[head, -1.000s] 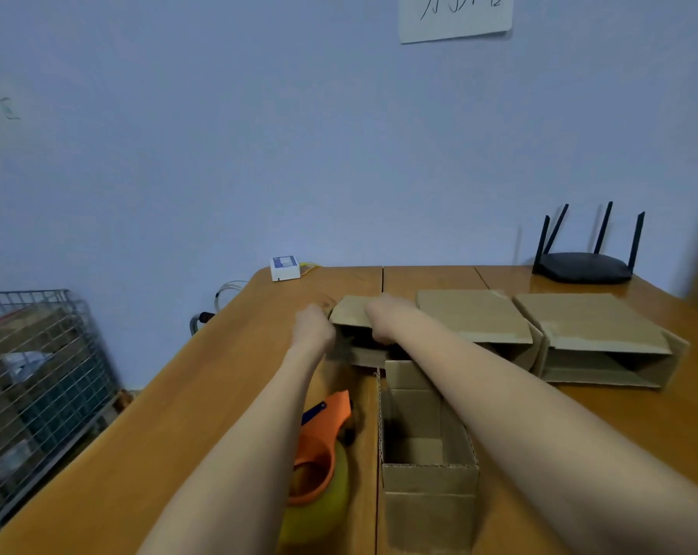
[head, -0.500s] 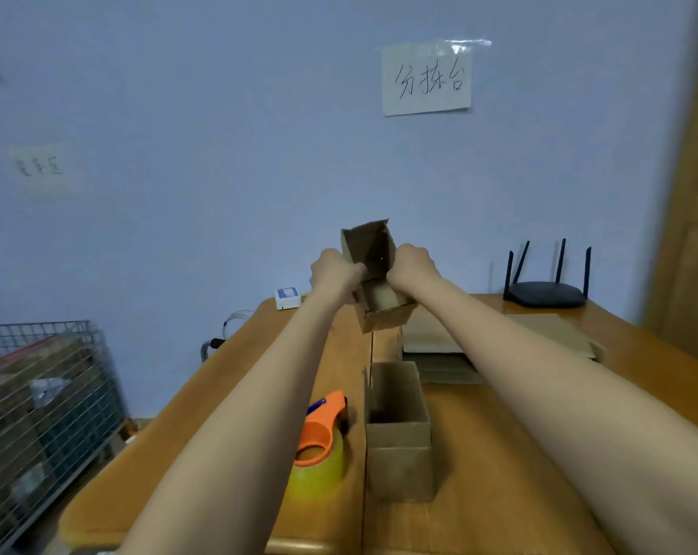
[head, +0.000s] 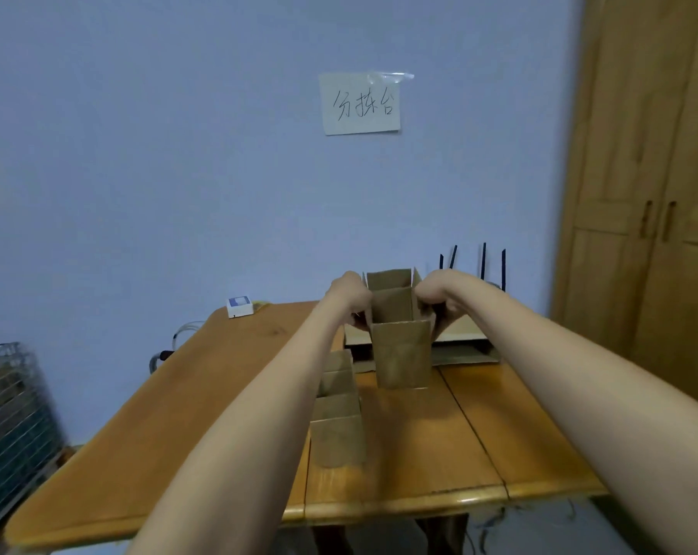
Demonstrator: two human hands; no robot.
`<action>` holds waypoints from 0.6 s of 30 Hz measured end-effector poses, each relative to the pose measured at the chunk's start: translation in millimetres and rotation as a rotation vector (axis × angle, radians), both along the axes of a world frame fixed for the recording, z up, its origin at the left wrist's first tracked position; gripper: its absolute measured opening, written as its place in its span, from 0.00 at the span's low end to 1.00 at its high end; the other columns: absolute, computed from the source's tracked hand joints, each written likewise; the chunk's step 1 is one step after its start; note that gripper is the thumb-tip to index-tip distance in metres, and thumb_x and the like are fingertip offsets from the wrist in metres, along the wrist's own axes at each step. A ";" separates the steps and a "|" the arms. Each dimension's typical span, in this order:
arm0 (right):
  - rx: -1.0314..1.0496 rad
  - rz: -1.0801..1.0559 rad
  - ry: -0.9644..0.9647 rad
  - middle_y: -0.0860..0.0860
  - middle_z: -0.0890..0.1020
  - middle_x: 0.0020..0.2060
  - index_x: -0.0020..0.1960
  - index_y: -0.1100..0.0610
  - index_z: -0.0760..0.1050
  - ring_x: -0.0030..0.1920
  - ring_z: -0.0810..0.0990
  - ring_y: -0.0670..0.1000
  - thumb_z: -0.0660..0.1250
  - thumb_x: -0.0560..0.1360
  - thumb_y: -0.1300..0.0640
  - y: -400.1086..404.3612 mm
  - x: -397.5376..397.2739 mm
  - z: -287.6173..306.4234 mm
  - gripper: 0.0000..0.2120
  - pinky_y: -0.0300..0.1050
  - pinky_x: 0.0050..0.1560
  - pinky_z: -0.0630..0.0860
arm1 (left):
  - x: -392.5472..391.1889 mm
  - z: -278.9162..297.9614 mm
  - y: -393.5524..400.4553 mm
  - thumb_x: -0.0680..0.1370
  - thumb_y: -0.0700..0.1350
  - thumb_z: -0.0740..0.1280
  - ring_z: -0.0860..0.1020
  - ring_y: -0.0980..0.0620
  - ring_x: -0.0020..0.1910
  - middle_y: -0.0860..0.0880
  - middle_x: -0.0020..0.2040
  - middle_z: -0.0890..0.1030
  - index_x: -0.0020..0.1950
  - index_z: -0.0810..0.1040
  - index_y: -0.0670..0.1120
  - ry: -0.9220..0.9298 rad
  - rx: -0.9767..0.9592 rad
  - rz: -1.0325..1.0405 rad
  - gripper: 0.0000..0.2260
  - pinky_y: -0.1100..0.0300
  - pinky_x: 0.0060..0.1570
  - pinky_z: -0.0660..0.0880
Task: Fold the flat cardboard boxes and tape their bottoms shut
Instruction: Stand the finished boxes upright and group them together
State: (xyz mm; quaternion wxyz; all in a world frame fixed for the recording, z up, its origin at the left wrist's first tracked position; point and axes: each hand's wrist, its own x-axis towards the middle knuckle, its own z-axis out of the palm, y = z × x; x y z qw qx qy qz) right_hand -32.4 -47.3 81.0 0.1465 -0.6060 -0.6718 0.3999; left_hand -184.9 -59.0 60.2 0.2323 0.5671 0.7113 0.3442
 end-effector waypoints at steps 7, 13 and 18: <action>0.039 -0.007 -0.228 0.69 0.80 0.53 0.74 0.66 0.59 0.44 0.85 0.64 0.52 0.80 0.69 9.8 -4.5 -47.2 0.23 0.61 0.51 0.82 | 6.6 -34.7 1.7 0.83 0.53 0.60 0.77 0.47 0.38 0.44 0.45 0.79 0.53 0.74 0.41 0.221 -0.102 -0.038 0.15 0.57 0.36 0.76; 0.040 -0.002 -0.249 0.67 0.80 0.54 0.72 0.68 0.64 0.48 0.86 0.63 0.55 0.82 0.66 7.3 -16.4 -81.8 0.19 0.56 0.52 0.83 | -36.8 -54.6 -8.8 0.79 0.35 0.60 0.75 0.44 0.48 0.41 0.55 0.77 0.61 0.75 0.39 0.461 -0.083 0.169 0.11 0.56 0.43 0.71; 0.046 -0.059 -0.139 0.65 0.76 0.62 0.72 0.69 0.64 0.57 0.82 0.61 0.54 0.82 0.67 4.9 -31.4 -98.8 0.20 0.48 0.58 0.79 | -63.7 -78.0 -17.1 0.81 0.36 0.60 0.78 0.44 0.52 0.42 0.54 0.77 0.62 0.75 0.39 0.454 -0.223 0.174 0.11 0.56 0.50 0.76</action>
